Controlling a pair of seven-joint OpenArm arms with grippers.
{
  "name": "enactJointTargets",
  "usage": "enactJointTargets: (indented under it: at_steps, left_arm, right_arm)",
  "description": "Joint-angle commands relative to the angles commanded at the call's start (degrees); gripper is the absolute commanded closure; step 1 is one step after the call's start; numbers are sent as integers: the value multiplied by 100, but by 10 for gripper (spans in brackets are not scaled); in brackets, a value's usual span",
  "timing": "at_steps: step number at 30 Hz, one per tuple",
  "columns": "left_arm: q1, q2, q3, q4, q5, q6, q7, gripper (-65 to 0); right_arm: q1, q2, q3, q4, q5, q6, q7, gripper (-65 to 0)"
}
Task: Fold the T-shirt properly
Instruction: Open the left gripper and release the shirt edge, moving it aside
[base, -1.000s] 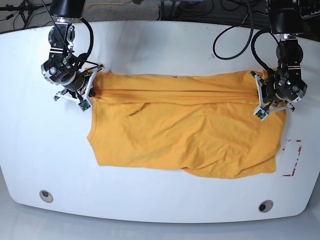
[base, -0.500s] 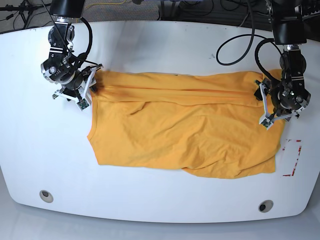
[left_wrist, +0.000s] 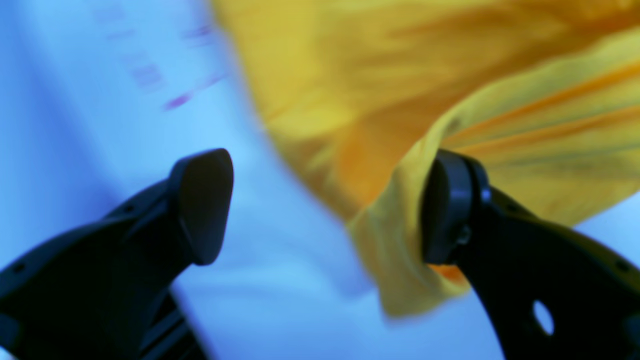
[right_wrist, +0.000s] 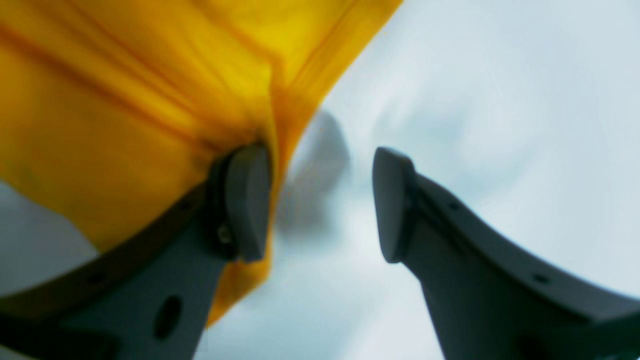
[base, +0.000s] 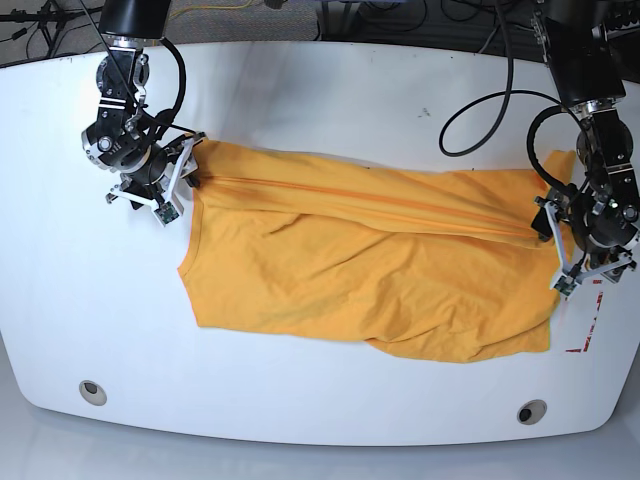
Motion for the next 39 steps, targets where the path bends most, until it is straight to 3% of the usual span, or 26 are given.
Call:
enactJointTargets:
  at_steps: [11, 22, 27, 31, 39]
  left_arm:
    - [905, 369, -1688, 308, -9, 0, -9, -497]
    - [554, 404, -1890, 475, -202, 0, 18, -496]
    - [413, 237, -1705, 738, -738, 0, 264, -494]
    - [308, 79, -1582, 993, -1486, 0, 571, -494]
    - [879, 26, -2356, 1073, -3200, 0, 695, -493]
  right_arm:
    - [0, -132, -9, 18, 0, 0, 9, -312]
    - [0, -132, -9, 18, 0, 0, 9, -312]
    - [0, -132, -9, 18, 0, 0, 9, -312]
    - [0, -132, -9, 26, 0, 0, 9, -312]
    - [0, -202, -9, 431, 35, 0, 9, -312]
